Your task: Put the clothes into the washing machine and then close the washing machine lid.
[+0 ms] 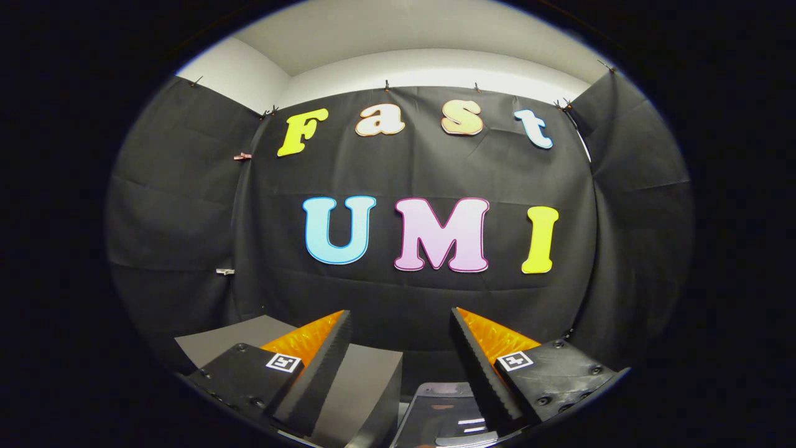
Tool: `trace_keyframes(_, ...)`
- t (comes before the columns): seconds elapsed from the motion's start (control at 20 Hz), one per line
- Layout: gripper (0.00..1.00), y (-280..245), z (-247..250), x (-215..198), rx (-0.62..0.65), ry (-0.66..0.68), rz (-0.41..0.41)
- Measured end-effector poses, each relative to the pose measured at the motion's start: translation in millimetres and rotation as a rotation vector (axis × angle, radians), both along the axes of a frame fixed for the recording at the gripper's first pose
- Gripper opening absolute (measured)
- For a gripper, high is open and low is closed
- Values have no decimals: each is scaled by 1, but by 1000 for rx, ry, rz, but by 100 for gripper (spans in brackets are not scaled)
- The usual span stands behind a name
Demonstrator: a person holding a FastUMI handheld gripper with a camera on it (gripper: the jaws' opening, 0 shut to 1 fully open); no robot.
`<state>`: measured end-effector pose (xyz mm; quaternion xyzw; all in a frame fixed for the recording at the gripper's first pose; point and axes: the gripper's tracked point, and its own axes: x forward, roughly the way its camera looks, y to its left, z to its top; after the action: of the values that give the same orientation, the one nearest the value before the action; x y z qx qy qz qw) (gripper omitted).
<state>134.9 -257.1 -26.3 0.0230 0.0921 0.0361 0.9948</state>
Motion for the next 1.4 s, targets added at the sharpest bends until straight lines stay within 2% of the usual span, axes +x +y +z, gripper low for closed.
trace_keyframes(1.4,99,-5,-8,3,-9,22,-9)
